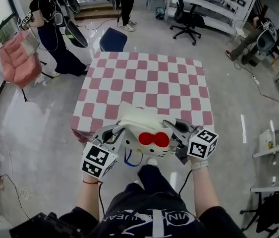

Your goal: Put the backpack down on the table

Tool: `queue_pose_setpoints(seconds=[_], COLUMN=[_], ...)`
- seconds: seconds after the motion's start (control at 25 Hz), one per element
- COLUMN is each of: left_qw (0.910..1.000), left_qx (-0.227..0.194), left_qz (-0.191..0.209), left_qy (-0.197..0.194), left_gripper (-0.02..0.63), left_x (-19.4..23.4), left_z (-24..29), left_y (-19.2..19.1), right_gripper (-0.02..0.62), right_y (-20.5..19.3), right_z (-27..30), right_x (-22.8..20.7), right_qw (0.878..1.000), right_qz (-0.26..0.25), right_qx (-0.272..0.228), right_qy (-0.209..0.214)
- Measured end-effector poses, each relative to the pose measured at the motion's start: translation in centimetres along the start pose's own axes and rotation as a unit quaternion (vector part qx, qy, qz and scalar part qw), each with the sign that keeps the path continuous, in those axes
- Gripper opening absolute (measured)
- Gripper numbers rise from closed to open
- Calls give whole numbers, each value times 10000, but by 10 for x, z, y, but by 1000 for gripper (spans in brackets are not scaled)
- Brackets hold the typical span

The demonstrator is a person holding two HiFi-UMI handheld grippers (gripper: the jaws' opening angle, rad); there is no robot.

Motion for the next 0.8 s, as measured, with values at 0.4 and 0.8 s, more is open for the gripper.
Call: queue_pose_setpoints(seconds=[0.4, 0.8], left_qw=[9996, 9993], left_qx=[4, 52], left_qz=[54, 46], left_qy=[265, 375], left_gripper=[29, 29], left_x=[43, 76], left_z=[40, 80], left_y=[18, 20], right_gripper=[11, 11], right_y=[23, 32], right_z=[44, 76], right_x=[-44, -91], right_qw=[9996, 9994], right_qz=[15, 32], right_qx=[-32, 36], right_qy=[266, 352])
Point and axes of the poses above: the fingertips, and each gripper's own axes: z forward along the fingers, x to its left, y out of its top, the point moved 5 cm from there along -z, backward along the fingers, and after that the axes turned 12 degrees about -x, right-handed, at the moved point
